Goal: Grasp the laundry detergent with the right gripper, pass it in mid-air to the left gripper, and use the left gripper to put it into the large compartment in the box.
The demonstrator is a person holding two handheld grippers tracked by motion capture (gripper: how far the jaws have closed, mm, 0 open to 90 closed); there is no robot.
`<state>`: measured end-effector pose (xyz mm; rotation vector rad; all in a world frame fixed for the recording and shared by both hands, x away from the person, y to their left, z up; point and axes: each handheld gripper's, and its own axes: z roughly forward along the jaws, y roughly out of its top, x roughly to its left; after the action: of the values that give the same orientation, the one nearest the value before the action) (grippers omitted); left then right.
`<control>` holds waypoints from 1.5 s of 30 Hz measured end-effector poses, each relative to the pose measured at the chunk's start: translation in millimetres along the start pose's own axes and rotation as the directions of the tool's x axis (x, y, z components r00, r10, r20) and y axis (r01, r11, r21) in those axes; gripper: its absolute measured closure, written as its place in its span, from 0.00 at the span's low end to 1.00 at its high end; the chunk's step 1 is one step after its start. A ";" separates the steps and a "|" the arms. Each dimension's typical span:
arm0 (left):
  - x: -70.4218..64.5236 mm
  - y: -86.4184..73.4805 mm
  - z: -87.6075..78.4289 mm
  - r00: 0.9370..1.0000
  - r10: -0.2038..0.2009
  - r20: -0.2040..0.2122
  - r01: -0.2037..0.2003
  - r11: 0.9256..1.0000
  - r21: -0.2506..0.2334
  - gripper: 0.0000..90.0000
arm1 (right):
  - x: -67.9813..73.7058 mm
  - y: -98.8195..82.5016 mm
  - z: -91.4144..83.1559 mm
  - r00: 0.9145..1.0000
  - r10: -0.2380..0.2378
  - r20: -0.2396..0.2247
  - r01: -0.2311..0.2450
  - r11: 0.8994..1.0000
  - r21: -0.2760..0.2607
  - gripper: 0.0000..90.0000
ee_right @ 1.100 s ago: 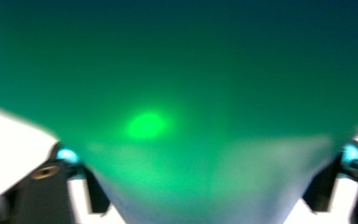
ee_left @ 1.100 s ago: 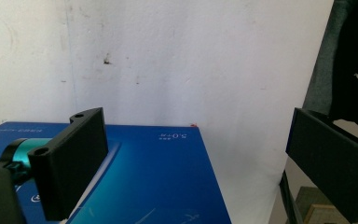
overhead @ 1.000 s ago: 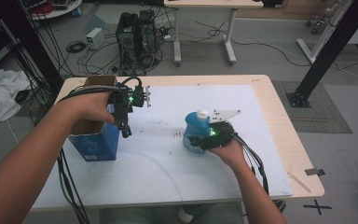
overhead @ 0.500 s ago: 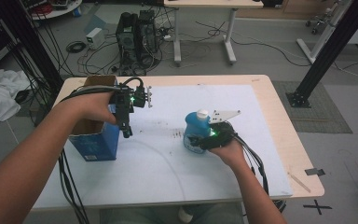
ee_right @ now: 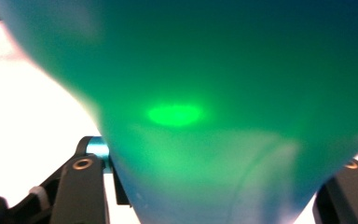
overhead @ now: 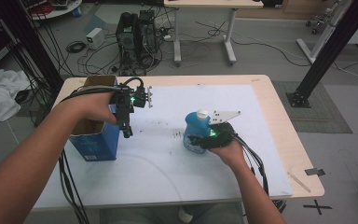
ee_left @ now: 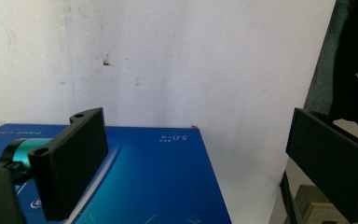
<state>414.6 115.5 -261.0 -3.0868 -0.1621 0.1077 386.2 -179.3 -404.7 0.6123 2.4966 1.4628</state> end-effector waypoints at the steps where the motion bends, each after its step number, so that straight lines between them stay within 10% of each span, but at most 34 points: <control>1: -0.2 0.2 0.4 1.000 0.001 0.002 -0.001 1.000 0.000 0.06 | 0.0 -0.4 0.0 1.000 -0.011 0.014 0.011 1.000 -0.005 0.47; 19: -8.4 11.9 -7.9 1.000 0.027 -0.007 -0.027 1.000 -0.008 0.06 | 11.4 16.1 -12.9 0.996 -0.084 -0.031 0.084 0.996 0.015 0.51; 27: -23.3 21.2 -14.5 0.998 0.065 -0.008 -0.065 0.998 -0.014 0.06 | 39.7 42.2 -13.9 0.971 -0.199 -0.135 0.203 0.979 0.015 0.51; 40: -52.2 36.4 -24.3 0.992 0.128 0.024 -0.127 0.991 -0.029 0.06 | 73.6 59.0 10.6 0.937 -0.237 -0.256 0.247 0.969 0.006 0.51; 41: -52.1 37.3 -24.4 0.990 0.142 0.015 -0.142 0.989 -0.030 0.06 | 73.8 60.2 16.3 0.925 -0.273 -0.264 0.280 0.960 -0.008 0.51; 45: -58.1 42.5 -23.5 0.988 0.152 0.010 -0.152 0.988 -0.017 0.06 | 78.7 60.0 22.0 0.926 -0.253 -0.279 0.267 0.964 0.013 0.51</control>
<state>363.1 66.0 -235.8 -3.1114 0.0727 0.1308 338.8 -101.8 -359.8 0.0767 2.6986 1.4719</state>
